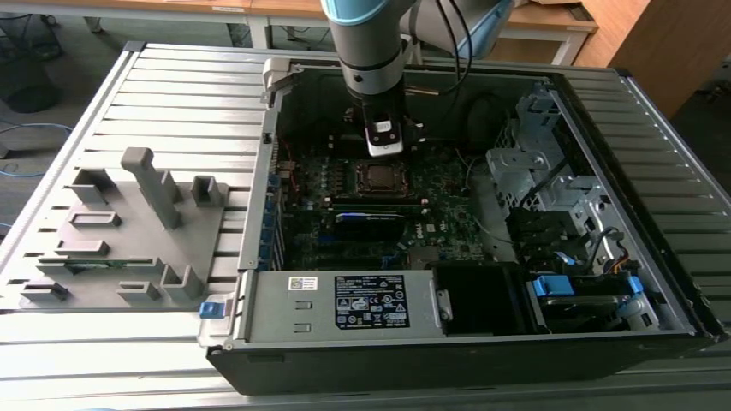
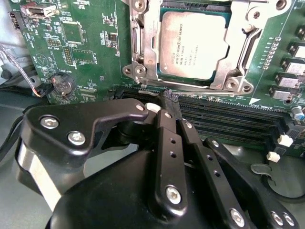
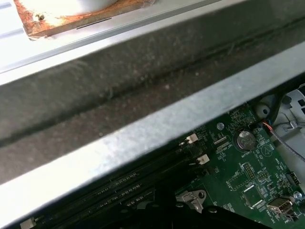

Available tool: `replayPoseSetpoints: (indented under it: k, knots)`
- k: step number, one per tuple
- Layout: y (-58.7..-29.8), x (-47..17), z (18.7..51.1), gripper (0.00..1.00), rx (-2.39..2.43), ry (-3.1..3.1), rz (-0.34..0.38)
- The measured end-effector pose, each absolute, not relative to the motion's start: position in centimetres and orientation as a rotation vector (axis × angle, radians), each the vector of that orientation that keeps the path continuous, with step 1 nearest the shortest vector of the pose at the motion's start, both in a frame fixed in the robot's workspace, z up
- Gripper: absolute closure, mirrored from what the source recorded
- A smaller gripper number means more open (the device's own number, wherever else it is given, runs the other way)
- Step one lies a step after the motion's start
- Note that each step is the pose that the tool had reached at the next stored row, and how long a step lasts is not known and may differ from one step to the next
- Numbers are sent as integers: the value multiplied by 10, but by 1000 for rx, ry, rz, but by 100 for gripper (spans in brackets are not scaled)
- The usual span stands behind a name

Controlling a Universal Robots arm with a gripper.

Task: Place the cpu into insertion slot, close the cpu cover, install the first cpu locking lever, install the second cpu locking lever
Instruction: 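Install the first cpu locking lever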

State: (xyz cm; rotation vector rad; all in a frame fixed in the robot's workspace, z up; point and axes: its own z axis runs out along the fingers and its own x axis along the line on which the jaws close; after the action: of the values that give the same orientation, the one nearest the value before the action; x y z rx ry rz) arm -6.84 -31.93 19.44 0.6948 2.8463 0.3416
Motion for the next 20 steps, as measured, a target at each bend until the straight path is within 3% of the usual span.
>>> replayPoseSetpoints:
  k: [20]
  knots:
    - [-321, -70, 194, 89, 680, 2830, 379]
